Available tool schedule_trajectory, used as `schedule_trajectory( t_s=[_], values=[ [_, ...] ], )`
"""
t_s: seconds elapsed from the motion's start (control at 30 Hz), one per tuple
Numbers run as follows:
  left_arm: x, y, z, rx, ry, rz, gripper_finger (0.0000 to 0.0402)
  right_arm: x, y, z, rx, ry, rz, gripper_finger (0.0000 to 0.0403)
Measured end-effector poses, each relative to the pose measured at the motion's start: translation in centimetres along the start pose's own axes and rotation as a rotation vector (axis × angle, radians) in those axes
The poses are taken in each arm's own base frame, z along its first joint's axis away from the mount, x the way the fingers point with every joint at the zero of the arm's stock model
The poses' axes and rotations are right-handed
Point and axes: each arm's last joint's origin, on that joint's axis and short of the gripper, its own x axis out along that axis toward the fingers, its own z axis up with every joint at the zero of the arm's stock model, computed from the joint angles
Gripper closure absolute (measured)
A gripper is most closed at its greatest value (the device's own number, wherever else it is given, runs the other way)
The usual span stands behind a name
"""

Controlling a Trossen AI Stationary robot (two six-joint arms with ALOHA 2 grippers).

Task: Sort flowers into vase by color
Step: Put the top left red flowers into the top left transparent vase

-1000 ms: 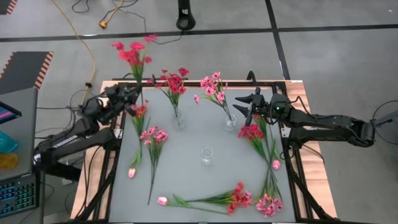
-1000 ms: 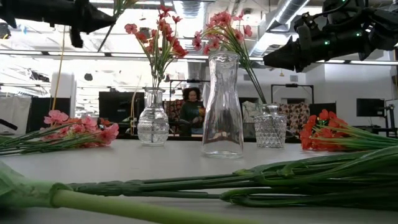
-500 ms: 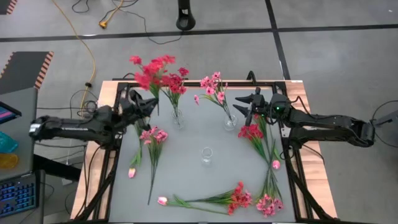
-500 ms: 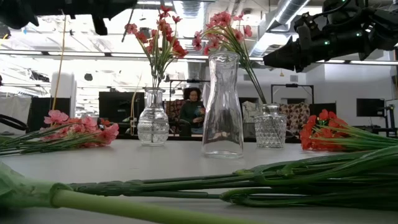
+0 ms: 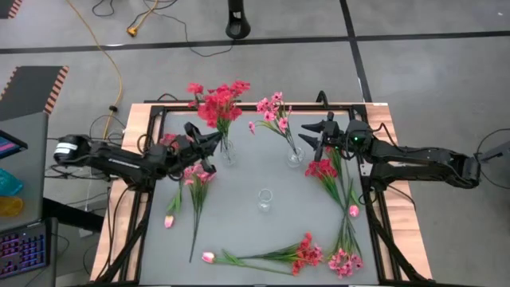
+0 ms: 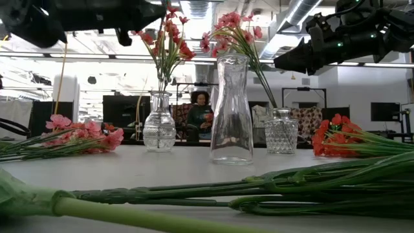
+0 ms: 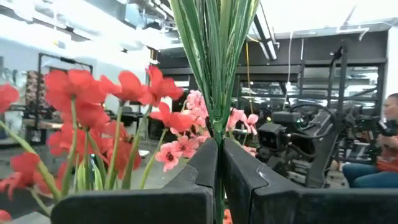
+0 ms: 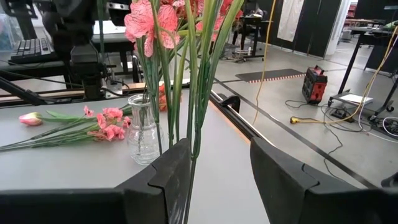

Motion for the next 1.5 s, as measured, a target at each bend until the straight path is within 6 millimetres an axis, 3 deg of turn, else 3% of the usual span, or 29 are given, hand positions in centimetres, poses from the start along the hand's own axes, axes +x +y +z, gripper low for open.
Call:
schedule_trajectory(
  t_s=[0.33,0.6,1.33,1.5],
  values=[
    [0.7,-0.6,-3.7,0.101,-0.01,0.053,0.0401,0.0,0.0,0.0,0.0,0.0,0.0,0.021],
    [0.6,-0.6,-6.1,0.17,0.085,0.115,0.0401,0.0,0.0,0.0,0.0,0.001,0.0,0.021],
    [1.8,0.7,-5.7,0.238,0.062,0.155,0.0401,0.0,0.0,0.0,-0.001,0.001,0.0,0.021],
    [1.8,0.6,-6.5,0.238,0.131,0.14,0.0401,0.0,0.0,0.0,-0.001,0.001,0.0,0.021]
  ],
)
